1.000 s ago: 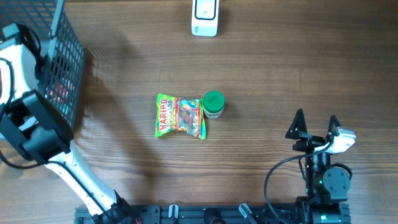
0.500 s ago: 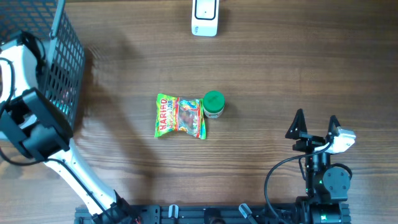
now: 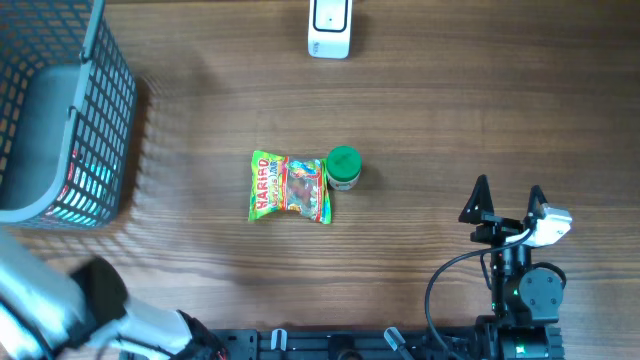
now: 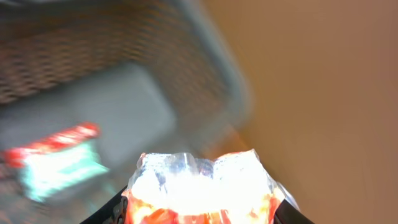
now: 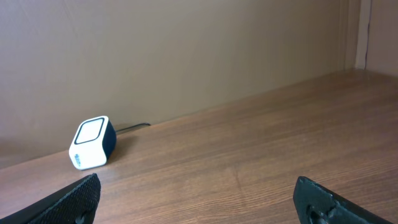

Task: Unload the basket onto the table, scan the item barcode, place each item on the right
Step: 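Grasp the small red-white pack in the basket with left gripper, then place the red-white pack on the table right of the jar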

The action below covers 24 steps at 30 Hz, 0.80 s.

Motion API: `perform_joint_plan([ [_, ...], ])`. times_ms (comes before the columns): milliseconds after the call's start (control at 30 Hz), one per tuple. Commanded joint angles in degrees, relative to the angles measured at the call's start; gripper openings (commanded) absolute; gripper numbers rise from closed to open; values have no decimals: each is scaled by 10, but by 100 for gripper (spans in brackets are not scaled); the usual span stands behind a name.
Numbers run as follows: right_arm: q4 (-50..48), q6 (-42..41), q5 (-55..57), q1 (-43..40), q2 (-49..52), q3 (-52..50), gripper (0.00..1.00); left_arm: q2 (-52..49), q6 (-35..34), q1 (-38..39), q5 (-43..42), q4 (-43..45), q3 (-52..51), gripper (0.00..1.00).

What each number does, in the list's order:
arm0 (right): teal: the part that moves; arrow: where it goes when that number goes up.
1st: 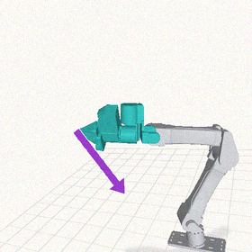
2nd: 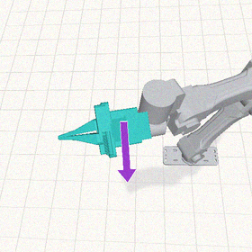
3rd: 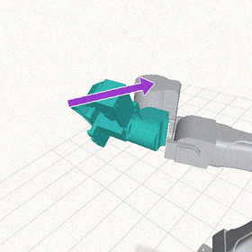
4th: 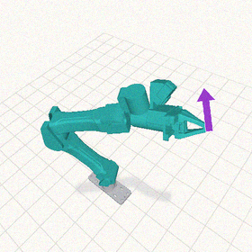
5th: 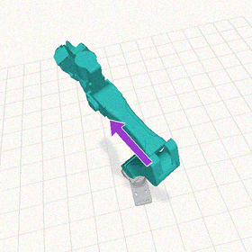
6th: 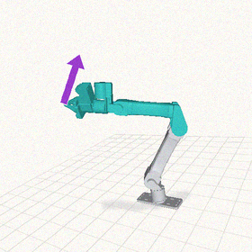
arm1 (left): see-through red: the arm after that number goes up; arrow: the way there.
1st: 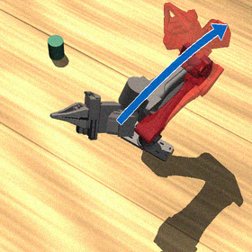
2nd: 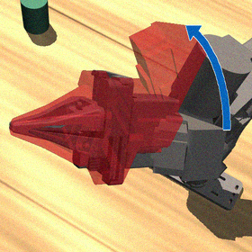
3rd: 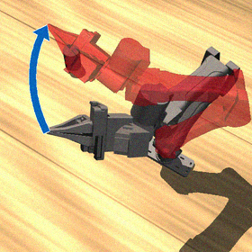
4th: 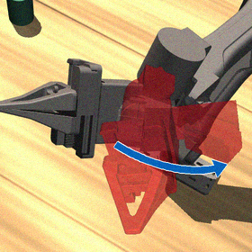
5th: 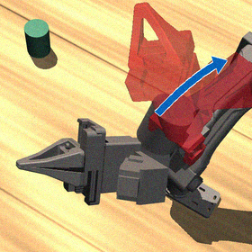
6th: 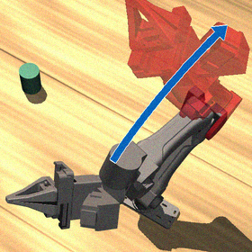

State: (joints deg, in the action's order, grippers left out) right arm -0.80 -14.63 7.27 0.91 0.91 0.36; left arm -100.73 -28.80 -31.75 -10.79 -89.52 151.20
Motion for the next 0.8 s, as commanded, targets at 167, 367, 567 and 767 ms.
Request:
perform_joint_plan([
  [167,-1,10,-9,-2,1,0,100,-27,-48,475,-24,-1,-6,46],
  [367,-2,10,-9,-2,1,0,100,-151,-81,692,80,37,-6,49],
  [567,-2,10,-9,-2,1,0,100,-289,-112,782,101,60,-7,49],
  [767,-1,10,-9,-2,1,0,100,-403,-136,809,101,60,-9,42],
])
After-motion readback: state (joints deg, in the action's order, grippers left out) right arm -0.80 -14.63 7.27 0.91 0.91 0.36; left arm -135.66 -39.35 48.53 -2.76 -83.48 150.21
